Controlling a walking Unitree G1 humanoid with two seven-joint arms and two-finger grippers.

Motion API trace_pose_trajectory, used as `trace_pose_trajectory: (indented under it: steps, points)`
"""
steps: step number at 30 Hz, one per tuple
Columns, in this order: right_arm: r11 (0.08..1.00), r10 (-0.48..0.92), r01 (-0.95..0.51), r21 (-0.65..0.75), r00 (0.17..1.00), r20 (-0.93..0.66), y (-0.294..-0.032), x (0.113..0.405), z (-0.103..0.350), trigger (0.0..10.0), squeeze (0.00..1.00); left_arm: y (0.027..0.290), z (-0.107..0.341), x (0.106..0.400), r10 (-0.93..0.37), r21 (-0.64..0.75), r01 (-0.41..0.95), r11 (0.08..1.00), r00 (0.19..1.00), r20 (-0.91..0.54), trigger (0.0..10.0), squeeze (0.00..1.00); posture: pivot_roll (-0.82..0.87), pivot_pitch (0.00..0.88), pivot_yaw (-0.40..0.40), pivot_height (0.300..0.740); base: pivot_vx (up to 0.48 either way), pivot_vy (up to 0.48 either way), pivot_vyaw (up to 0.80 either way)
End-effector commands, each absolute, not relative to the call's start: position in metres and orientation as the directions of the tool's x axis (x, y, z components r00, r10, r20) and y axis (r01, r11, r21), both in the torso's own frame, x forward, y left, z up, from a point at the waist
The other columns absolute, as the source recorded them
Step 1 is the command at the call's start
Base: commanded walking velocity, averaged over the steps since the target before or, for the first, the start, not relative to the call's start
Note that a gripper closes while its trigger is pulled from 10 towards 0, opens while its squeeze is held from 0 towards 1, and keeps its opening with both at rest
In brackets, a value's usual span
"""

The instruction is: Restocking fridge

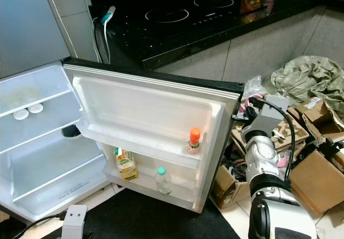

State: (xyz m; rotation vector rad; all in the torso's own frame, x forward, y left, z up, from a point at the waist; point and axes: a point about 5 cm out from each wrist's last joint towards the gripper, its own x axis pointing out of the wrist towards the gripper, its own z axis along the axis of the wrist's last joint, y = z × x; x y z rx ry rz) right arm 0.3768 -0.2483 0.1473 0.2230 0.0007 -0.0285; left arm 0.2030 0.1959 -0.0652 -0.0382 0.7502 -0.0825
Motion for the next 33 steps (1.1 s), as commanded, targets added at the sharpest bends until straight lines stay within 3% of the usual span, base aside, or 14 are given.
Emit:
trace_pose_trajectory:
  steps: [1,10,13,14,19,21,24,25,26,27,29,30,31,33]
  points:
    - [0.969,0.038,-0.042,0.244,0.999,0.022,-0.241,0.375,0.144,10.0,0.0,0.205,-0.07,0.192,-0.065,-0.045,0.047,0.998,0.701,-0.71,10.0,0.0,-0.06,0.112,0.064,0.726,0.0,0.0,0.0]
    - [0.861,0.393,-0.393,0.322,0.917,0.067,-0.217,0.364,0.13,10.0,0.0,0.204,-0.071,0.191,-0.071,-0.051,0.05,0.997,0.697,-0.713,10.0,0.0,-0.06,0.112,0.065,0.726,0.0,0.0,0.0]
    - [0.754,0.575,-0.561,0.341,0.815,0.067,-0.207,0.35,0.119,10.0,0.0,0.204,-0.07,0.193,-0.077,-0.055,0.054,0.997,0.702,-0.708,10.0,0.0,-0.06,0.112,0.065,0.726,0.0,0.0,0.0]
    - [0.754,0.575,-0.561,0.341,0.815,0.067,-0.207,0.35,0.119,10.0,0.0,0.204,-0.07,0.193,-0.077,-0.055,0.054,0.997,0.702,-0.708,10.0,0.0,-0.06,0.112,0.065,0.726,0.0,0.0,0.0]
    - [0.489,0.827,-0.752,0.442,0.56,0.039,-0.198,0.313,0.1,10.0,0.0,0.202,-0.069,0.195,-0.09,-0.065,0.063,0.996,0.713,-0.696,10.0,0.0,-0.07,0.108,0.071,0.726,0.0,0.0,0.0]
    - [0.433,0.863,-0.758,0.487,0.505,0.019,-0.2,0.302,0.093,10.0,0.0,0.201,-0.069,0.195,-0.093,-0.068,0.064,0.996,0.712,-0.696,10.0,0.0,-0.07,0.109,0.073,0.726,0.0,0.0,0.0]
    - [0.465,0.851,-0.739,0.487,0.525,-0.015,-0.205,0.3,0.086,10.0,0.0,0.201,-0.069,0.195,-0.094,-0.068,0.066,0.996,0.711,-0.697,10.0,0.0,-0.07,0.108,0.075,0.726,0.0,0.0,0.0]
    - [0.566,0.796,-0.687,0.455,0.599,-0.086,-0.213,0.302,0.077,10.0,0.0,0.201,-0.069,0.194,-0.094,-0.067,0.066,0.996,0.709,-0.699,10.0,0.0,-0.07,0.108,0.077,0.726,0.0,0.0,0.0]
    - [0.566,0.796,-0.687,0.455,0.599,-0.086,-0.213,0.302,0.077,10.0,0.0,0.201,-0.069,0.194,-0.094,-0.067,0.066,0.996,0.709,-0.699,10.0,0.0,-0.07,0.108,0.077,0.726,0.0,0.0,0.0]
    - [0.693,0.702,-0.599,0.401,0.687,-0.187,-0.223,0.305,0.066,10.0,0.0,0.201,-0.07,0.194,-0.093,-0.063,0.068,0.996,0.706,-0.703,10.0,0.0,-0.07,0.108,0.077,0.726,0.0,0.0,0.0]
    - [0.693,0.702,-0.599,0.401,0.687,-0.187,-0.223,0.305,0.066,10.0,0.0,0.201,-0.07,0.194,-0.093,-0.063,0.068,0.996,0.706,-0.703,10.0,0.0,-0.07,0.108,0.077,0.726,0.0,0.0,0.0]
    - [0.836,0.54,-0.451,0.313,0.78,-0.318,-0.238,0.307,0.054,10.0,0.0,0.202,-0.07,0.193,-0.087,-0.057,0.067,0.996,0.701,-0.708,10.0,0.0,-0.07,0.108,0.077,0.726,0.0,0.0,0.0]
    - [0.915,0.399,-0.337,0.223,0.836,-0.375,-0.252,0.305,0.048,10.0,0.0,0.203,-0.071,0.191,-0.079,-0.047,0.065,0.997,0.696,-0.714,10.0,0.0,-0.07,0.108,0.078,0.726,0.0,0.0,0.0]
    - [0.978,0.204,-0.168,0.12,0.869,-0.45,-0.271,0.3,0.042,10.0,0.0,0.205,-0.072,0.189,-0.072,-0.04,0.062,0.997,0.692,-0.719,10.0,0.0,-0.07,0.108,0.078,0.726,0.0,0.0,0.0]
